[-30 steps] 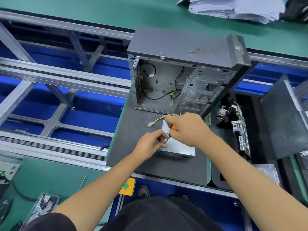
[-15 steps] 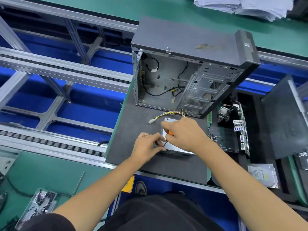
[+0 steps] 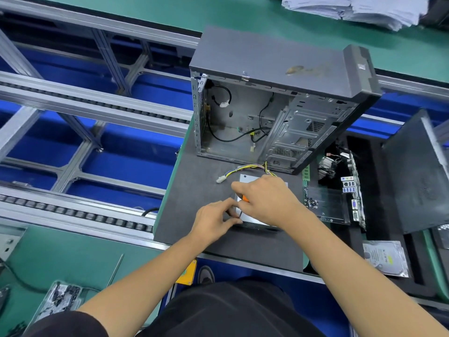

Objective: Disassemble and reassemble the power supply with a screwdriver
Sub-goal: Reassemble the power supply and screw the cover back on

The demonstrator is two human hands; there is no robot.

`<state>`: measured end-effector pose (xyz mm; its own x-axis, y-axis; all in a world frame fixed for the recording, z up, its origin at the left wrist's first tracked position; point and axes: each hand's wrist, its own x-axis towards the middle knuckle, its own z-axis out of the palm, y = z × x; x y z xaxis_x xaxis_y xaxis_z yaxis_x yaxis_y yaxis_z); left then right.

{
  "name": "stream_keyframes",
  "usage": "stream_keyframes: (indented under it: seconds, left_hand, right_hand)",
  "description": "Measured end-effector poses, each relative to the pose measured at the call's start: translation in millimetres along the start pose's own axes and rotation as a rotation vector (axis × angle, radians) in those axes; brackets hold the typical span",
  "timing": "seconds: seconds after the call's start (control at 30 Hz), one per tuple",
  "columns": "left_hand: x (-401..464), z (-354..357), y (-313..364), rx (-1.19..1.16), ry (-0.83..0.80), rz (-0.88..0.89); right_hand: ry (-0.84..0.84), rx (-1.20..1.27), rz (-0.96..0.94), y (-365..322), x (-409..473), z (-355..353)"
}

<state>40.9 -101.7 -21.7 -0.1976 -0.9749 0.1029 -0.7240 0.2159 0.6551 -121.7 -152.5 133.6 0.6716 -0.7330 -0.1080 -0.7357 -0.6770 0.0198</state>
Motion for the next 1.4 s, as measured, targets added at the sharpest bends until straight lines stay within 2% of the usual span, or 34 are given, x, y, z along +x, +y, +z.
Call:
stream_keyframes:
  seconds: [0.5,0.7,0.8,0.93,1.03,1.17,1.3,1.4]
  left_hand:
    - [-6,8,-3,-0.050,0.052,-0.035]
    - [-8,8,-6,-0.092,0.022,-0.020]
    - [-6,8,-8,-0.105,0.027,-0.009]
    - [-3,6,-10,-0.037,0.030,0.016]
    - [-2,5,-11,-0.013,0.008,0.010]
    - [-5,6,-14,-0.066,-0.031,-0.006]
    - [-6,2,-12,-0.113,-0.028,-0.030]
    - [-4,-2,-8,-0.105,-0.024,-0.036]
  right_hand:
    - [0.015,0.026,0.030,-3,4,3]
    - [0.005,0.137,0.145,-4,3,3]
    - [-0.013,0.143,0.144,-4,3,-3]
    - [-0.098,0.074,0.044,-3,4,-12]
    - [-0.131,0.118,-0.008,-1,3,-13]
    - [-0.110,0.144,0.049,-3,6,-12]
    - [-0.175,0.167,0.104,-8,12,-7]
    - [-0.207,0.184,0.076,-10,13,-7]
